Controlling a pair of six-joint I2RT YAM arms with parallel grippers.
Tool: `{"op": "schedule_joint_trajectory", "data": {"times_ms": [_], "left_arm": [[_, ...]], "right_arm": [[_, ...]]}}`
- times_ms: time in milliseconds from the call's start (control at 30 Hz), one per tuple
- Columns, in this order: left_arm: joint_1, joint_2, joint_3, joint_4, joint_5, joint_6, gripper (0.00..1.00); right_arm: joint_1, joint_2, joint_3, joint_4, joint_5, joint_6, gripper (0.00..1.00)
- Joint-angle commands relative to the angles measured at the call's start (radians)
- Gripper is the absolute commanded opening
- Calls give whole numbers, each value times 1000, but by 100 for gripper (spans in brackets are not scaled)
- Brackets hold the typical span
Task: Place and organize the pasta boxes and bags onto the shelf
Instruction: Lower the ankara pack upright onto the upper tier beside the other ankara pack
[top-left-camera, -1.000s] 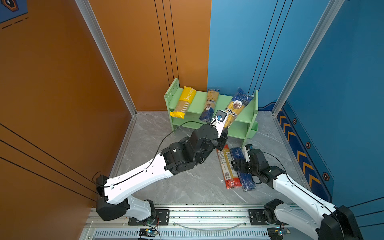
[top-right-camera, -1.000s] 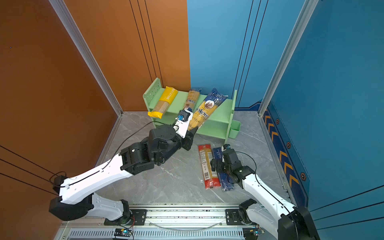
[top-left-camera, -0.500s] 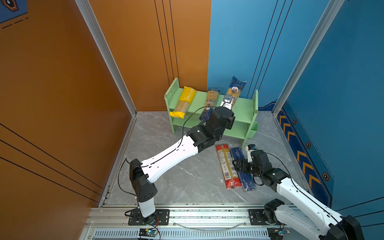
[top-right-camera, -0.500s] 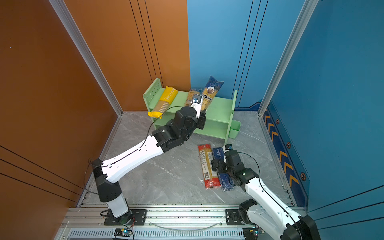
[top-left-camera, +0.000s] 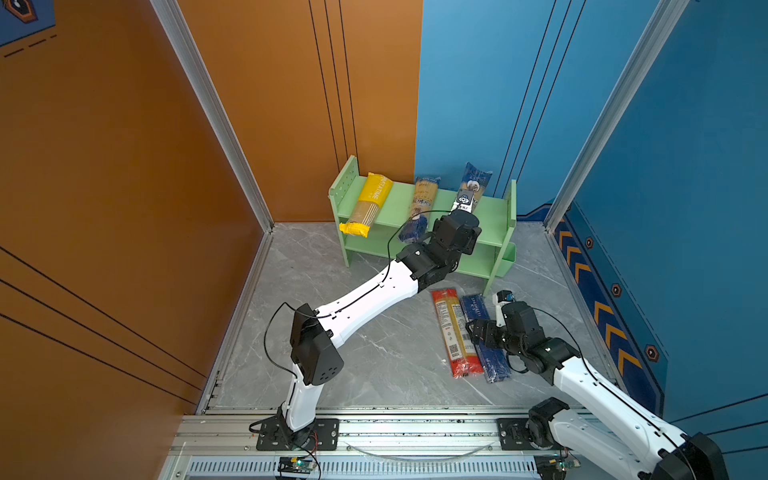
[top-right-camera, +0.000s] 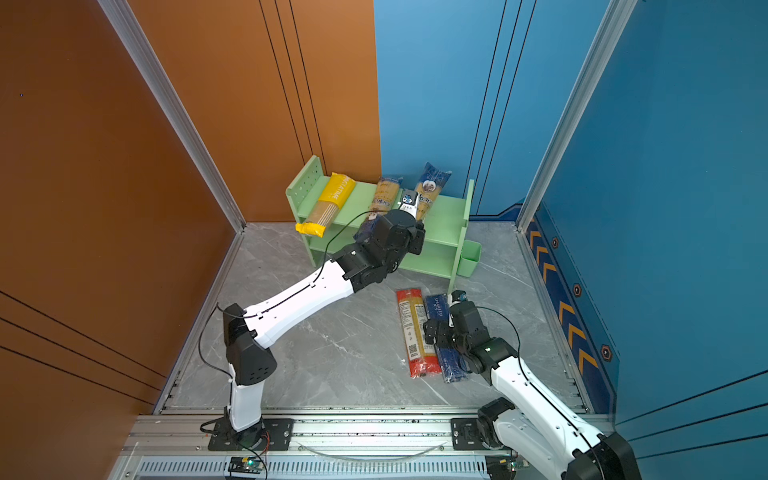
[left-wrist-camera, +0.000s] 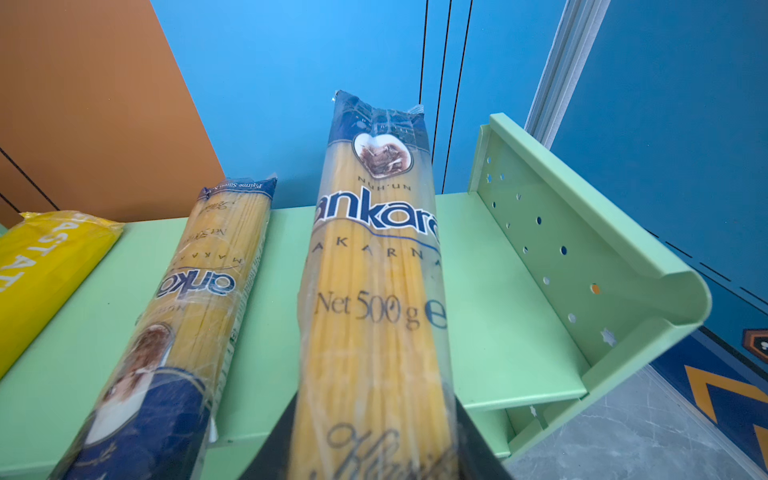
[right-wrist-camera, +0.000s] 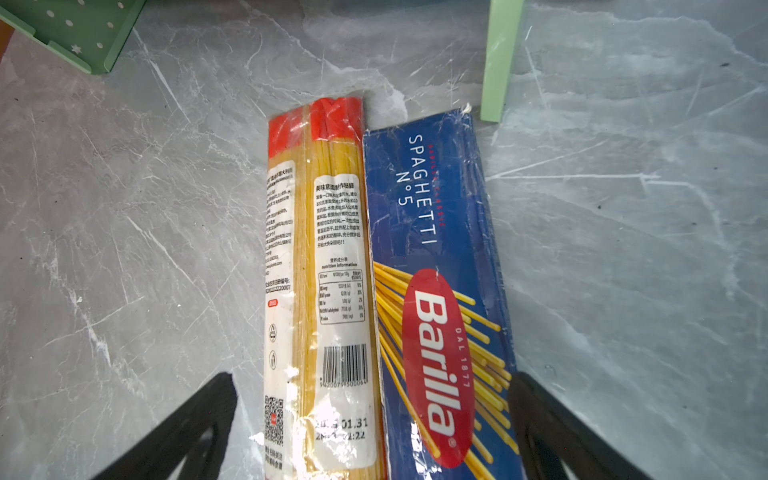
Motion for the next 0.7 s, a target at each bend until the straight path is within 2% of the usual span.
{"op": "schedule_joint_trajectory", "data": {"times_ms": [0,667], "left_arm": [[7,-11,95,132,-34,-31,0],[-9,90,181,71,-51,-63,0]], "right_arm": [[-8,-9,-13,-35,4,19,100],[-10,-5,-22,-28,3,21,100]]}}
